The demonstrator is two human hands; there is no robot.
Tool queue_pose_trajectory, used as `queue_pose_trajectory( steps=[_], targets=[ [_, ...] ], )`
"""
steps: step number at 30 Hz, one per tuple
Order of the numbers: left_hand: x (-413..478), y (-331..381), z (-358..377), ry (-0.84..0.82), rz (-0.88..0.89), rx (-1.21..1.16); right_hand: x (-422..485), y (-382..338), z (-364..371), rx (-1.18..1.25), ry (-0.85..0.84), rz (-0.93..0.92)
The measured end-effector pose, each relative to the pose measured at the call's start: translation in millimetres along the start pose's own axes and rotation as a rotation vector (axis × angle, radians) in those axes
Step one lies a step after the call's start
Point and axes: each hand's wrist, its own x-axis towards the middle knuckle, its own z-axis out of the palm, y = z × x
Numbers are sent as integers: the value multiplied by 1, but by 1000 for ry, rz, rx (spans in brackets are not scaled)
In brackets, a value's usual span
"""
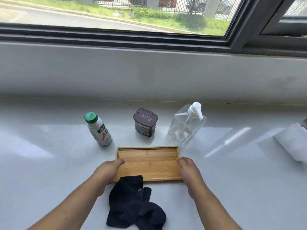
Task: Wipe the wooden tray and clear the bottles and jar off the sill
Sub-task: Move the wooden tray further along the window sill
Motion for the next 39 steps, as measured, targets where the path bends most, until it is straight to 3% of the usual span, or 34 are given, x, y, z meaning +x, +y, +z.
queue_pose_trajectory(
  steps=[5,13,27,39],
  targets=[
    [-15,11,0,14,-10,-58,-2,-3,-7,109,-48,-48],
    [-41,26,-12,-26,88,-135,-25,-5,-28,231,51,-112],
    [-88,30,14,-340,195,-91,-111,9,-81,305,304,-100],
    [-118,57,63,-456,269,32,-137,29,-139,325,449,-96]
  ],
)
